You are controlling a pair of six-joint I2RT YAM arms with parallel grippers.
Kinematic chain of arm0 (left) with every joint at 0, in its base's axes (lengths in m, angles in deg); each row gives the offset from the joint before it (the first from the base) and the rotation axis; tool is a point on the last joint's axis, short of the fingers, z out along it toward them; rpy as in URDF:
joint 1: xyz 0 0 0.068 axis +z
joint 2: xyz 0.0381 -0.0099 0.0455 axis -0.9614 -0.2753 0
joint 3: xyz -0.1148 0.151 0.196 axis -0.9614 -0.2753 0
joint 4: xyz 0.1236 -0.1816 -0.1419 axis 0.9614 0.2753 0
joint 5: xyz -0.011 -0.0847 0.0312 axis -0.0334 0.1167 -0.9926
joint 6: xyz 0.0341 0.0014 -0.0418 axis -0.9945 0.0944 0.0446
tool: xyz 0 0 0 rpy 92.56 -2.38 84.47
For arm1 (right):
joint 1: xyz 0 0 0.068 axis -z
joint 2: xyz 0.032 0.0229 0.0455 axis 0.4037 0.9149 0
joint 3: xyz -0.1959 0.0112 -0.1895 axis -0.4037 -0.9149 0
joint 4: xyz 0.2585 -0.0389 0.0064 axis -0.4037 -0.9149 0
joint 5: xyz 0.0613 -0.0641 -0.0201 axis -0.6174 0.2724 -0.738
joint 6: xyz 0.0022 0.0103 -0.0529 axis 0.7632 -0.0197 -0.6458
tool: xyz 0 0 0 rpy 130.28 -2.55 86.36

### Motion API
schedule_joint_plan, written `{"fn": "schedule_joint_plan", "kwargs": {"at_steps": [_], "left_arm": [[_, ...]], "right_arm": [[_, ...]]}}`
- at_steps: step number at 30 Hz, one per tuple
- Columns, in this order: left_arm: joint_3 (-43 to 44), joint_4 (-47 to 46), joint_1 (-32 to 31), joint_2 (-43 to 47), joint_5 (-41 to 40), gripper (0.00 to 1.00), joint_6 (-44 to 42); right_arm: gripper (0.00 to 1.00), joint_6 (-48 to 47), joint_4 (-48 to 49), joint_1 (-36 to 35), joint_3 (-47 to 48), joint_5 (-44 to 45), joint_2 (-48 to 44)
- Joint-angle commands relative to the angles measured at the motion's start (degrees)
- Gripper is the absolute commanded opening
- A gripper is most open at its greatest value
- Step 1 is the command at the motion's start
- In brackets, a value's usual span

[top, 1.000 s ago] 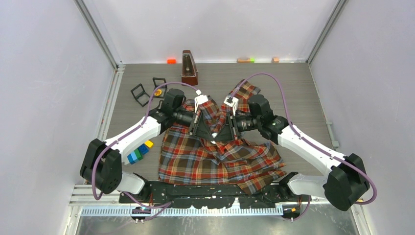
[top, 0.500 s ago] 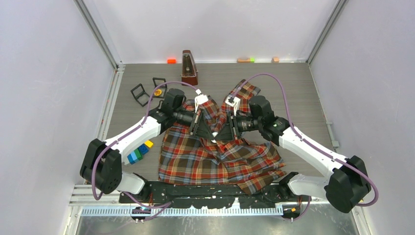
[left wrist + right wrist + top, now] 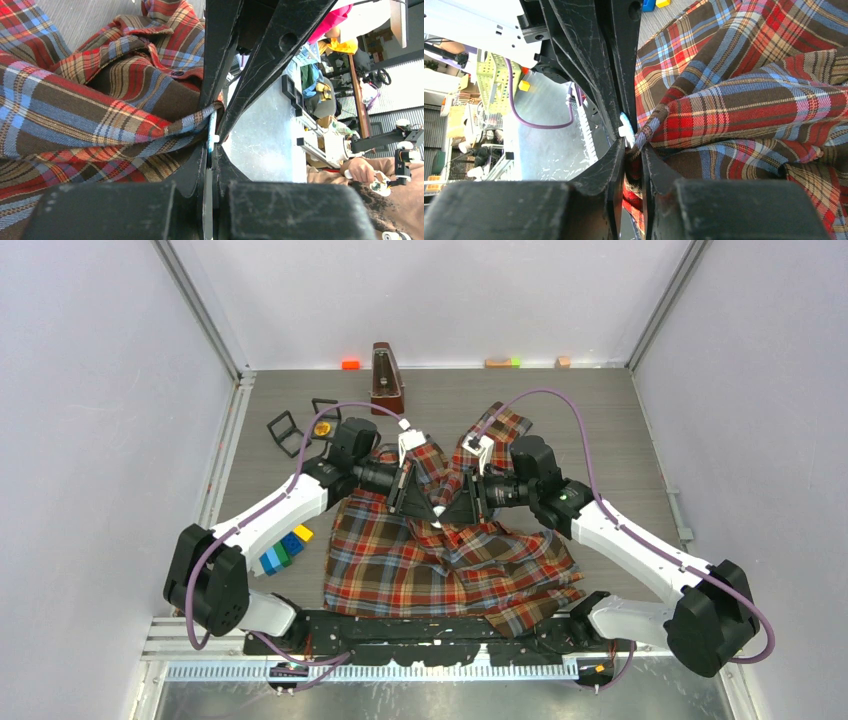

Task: Pin the brooch onto the clothing

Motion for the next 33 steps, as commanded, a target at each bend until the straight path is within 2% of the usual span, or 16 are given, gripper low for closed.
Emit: {"fn": "schedule_joint_plan", "kwargs": {"at_steps": [1,5,6,7,9,10,12,13,14,17,19,23,28,33], "left_arm": [[2.62,5.56,0.35,0.36,1.63,0.00,-1.17],[3.32,7.57,0.59,-0.03,-0.81,0.01,-2.02],[3.45,8.05,0.74,0.03,-1.95,0.07,-2.19],[3.64,8.50,0.85,0.09,-2.83,0.16,-2.45],[3.97,9.72,1.01,0.53,-4.59,0.41,-3.38],[4.18,10.32,1.12,0.90,-5.91,0.56,-3.98],[4.49,11.10,1.69,1.87,-8.76,0.78,-5.16],[4.53,11.15,2.35,2.46,-10.27,0.89,-5.54],[4.45,10.78,3.23,3.10,-11.58,0.94,-5.33],[3.81,7.53,8.00,5.31,-15.32,0.99,-3.17],[3.36,4.52,12.14,6.32,-18.39,1.00,-0.41],[6.69,5.85,18.91,4.38,-33.68,1.00,2.38],[11.11,3.74,26.69,-6.79,-46.45,1.00,9.98],[21.06,7.16,27.95,-18.20,-58.10,0.96,9.79]], "right_arm": [[0.26,-1.90,1.89,1.07,-0.44,5.24,-2.02],[0.39,-1.94,1.34,1.00,-0.52,5.62,-3.69],[0.44,-1.98,1.08,1.01,-0.52,6.11,-4.48],[0.46,-1.98,0.92,1.01,-0.60,6.44,-4.89],[0.55,-1.95,0.10,1.02,-0.51,9.16,-5.95],[0.56,-1.98,-0.68,1.08,-0.31,9.99,-6.48],[0.60,-1.65,-2.41,1.21,0.64,13.53,-6.71],[0.62,-1.09,-3.11,1.53,1.03,16.50,-6.67],[0.62,-0.79,-4.60,1.80,1.92,18.01,-6.48],[0.65,1.22,-7.27,4.46,3.67,25.03,-5.73],[0.66,3.20,-9.22,8.06,4.77,28.21,-5.03],[0.67,8.00,-10.85,17.66,6.04,32.87,-2.65],[0.66,11.05,-12.84,22.11,11.35,40.17,3.57],[0.62,14.90,-14.86,22.29,17.41,41.63,8.94]]}}
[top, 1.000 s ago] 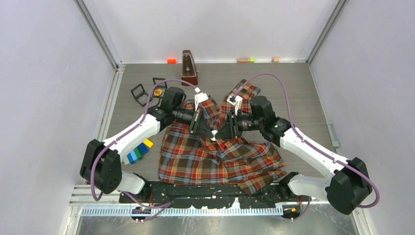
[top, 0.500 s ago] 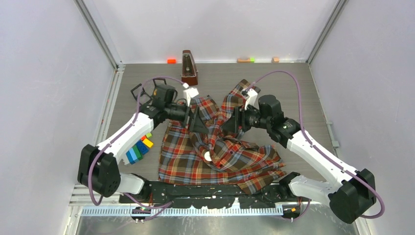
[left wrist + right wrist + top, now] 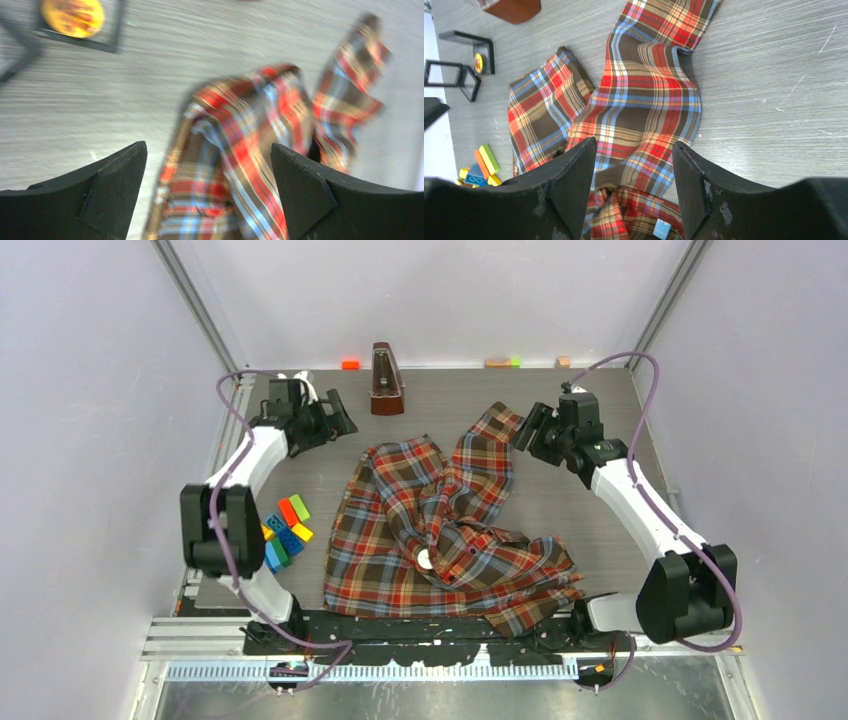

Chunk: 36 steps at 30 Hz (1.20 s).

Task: Pin the brooch onto the clothing

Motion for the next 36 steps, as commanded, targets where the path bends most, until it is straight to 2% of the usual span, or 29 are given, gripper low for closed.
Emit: {"fn": "schedule_joint_plan", "kwargs": {"at_steps": [1,10,14,19,24,27,36], "left_arm": [[9.94,2.40,0.26,-8.26,-13.88,0.94,1.09],[32.48,12.54,0.19,-26.05,-28.10,0.84,-5.59],[38.32,15.49,0.19,-31.16,-29.93,0.79,-7.35],[40.84,16.26,0.19,-34.35,-30.65,0.72,-10.02],[45.15,18.32,0.19,-38.24,-29.87,0.70,-12.66],[46.69,19.52,0.14,-39.74,-29.19,0.66,-12.64],[44.95,20.24,0.34,-39.94,-28.62,0.61,-13.31]], "right_arm": [[0.62,5.48,-0.36,-0.18,6.56,3.71,1.92],[0.59,9.20,-4.04,-0.18,12.72,3.43,5.23],[0.58,8.84,-5.22,-0.16,16.12,3.13,8.36],[0.58,8.33,-5.86,-0.14,19.97,2.30,11.83],[0.57,8.75,-5.36,-0.16,21.48,1.25,14.28],[0.57,8.42,-5.65,-0.18,22.08,1.04,15.10],[0.56,8.06,-6.69,-0.18,23.18,-0.78,16.77]]}}
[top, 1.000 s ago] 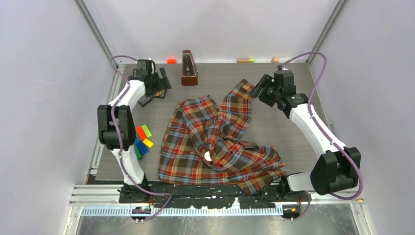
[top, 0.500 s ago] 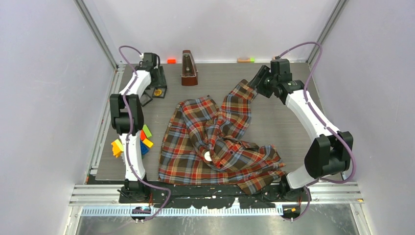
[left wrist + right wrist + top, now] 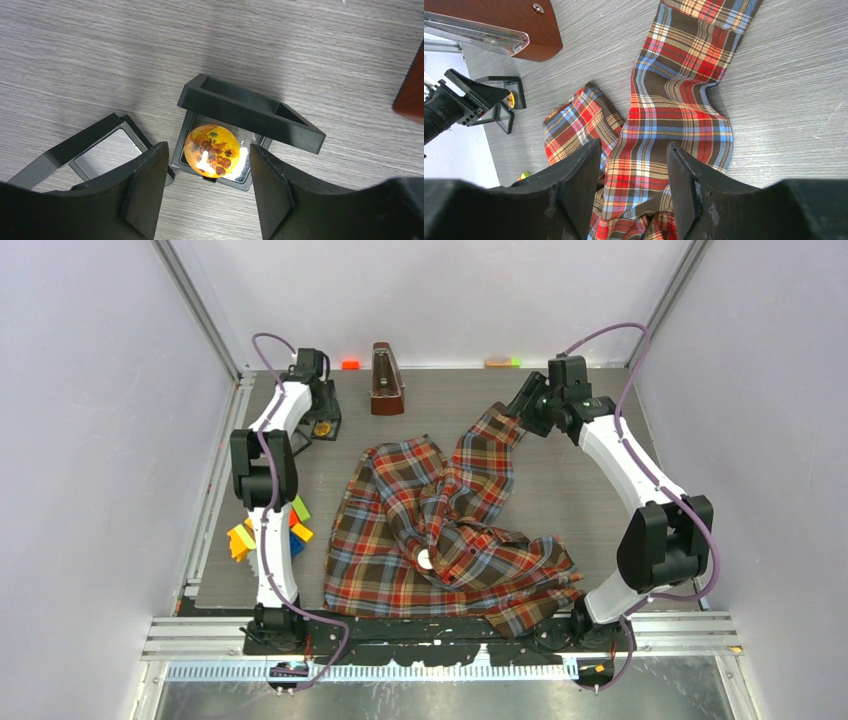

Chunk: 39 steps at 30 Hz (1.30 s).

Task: Pin the brooch onto the clothing

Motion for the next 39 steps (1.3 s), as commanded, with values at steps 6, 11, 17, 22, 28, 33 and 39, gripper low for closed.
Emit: {"fn": "schedule_joint_plan", "kwargs": {"at_steps": [6,11,17,22,28,33,39], "left_arm": [[-0.69,1.70,0.48,-0.36,3.42,0.62,-1.38],[-1.80,1.85,1.17,-0.30,3.73,0.60,-1.56],[-1.62,2.30,1.44,-0.58,3.30,0.56,-2.54],[-1.56,2.71,2.01,-1.08,3.34,0.55,-2.71],[-1.49,2.18,2.50,-0.88,5.05,0.50,-4.36],[-1.97,1.60,2.48,0.18,5.66,0.40,-5.12],[-3.10,0.57,2.41,2.36,5.46,0.32,-5.39]], "right_arm": [[0.56,-0.11,0.86,-0.12,2.81,-2.10,0.92],[0.56,0.01,0.86,-0.16,2.60,-2.67,0.98],[0.55,0.02,0.87,-0.16,2.62,-2.88,0.97],[0.55,-0.13,0.85,-0.16,2.61,-2.90,0.88],[0.55,-0.16,0.82,-0.16,2.86,-3.07,1.12],[0.54,-0.24,0.84,-0.16,2.90,-3.16,1.14],[0.54,-0.24,1.03,-0.16,2.87,-3.29,1.06]]}}
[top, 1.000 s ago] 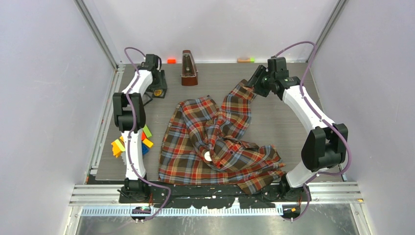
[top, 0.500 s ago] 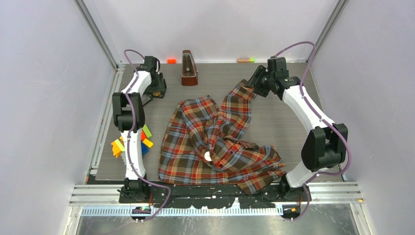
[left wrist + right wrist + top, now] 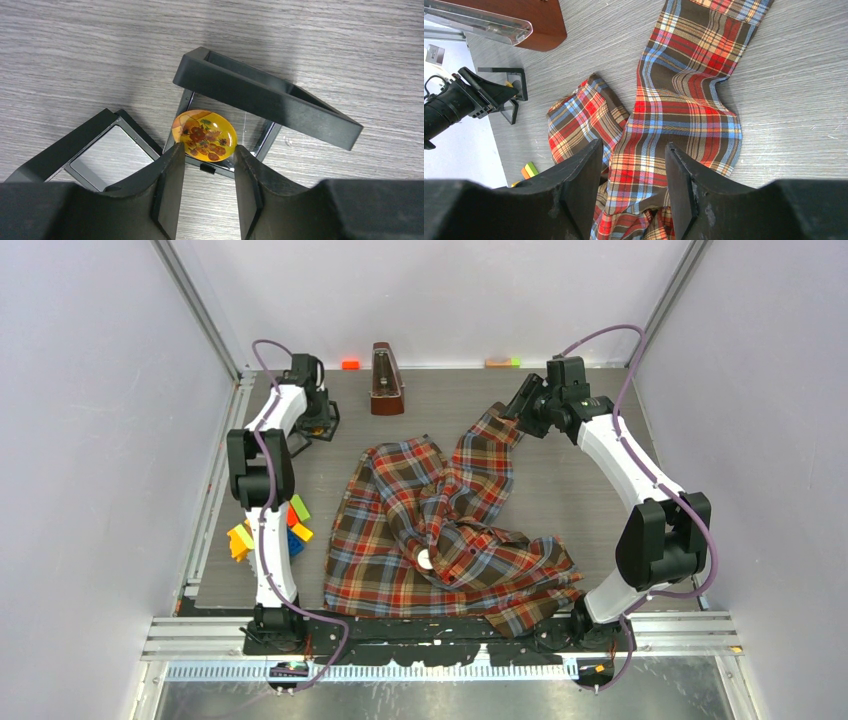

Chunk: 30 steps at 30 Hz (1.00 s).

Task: Pin the brooch onto the clothing

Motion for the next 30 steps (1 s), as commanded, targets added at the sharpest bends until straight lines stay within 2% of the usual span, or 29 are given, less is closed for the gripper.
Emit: {"fn": "schedule_joint_plan", "kwargs": {"at_steps": [1,5,10,21,30], "left_arm": [[-1.40,-0.97,0.40,3.04,0.75,0.30,-1.06],[-2.04,-1.66,0.40,3.70,0.28,0.24,-1.96],[-2.02,-1.62,0.40,3.42,-0.53,0.22,-3.37],[-3.20,-3.18,0.23,5.63,0.40,0.06,-4.30],[-4.68,-3.03,-0.61,8.01,0.59,0.00,-6.25]], "right_arm": [[0.54,-0.24,1.05,-0.16,2.62,-0.55,0.08],[0.54,-0.33,1.11,-0.16,2.61,-0.54,0.10],[0.54,-0.42,1.02,-0.16,2.62,-0.58,0.18],[0.53,-0.68,1.07,-0.17,2.70,-0.47,0.27],[0.53,-0.60,1.05,-0.16,2.76,-0.64,0.45]]}}
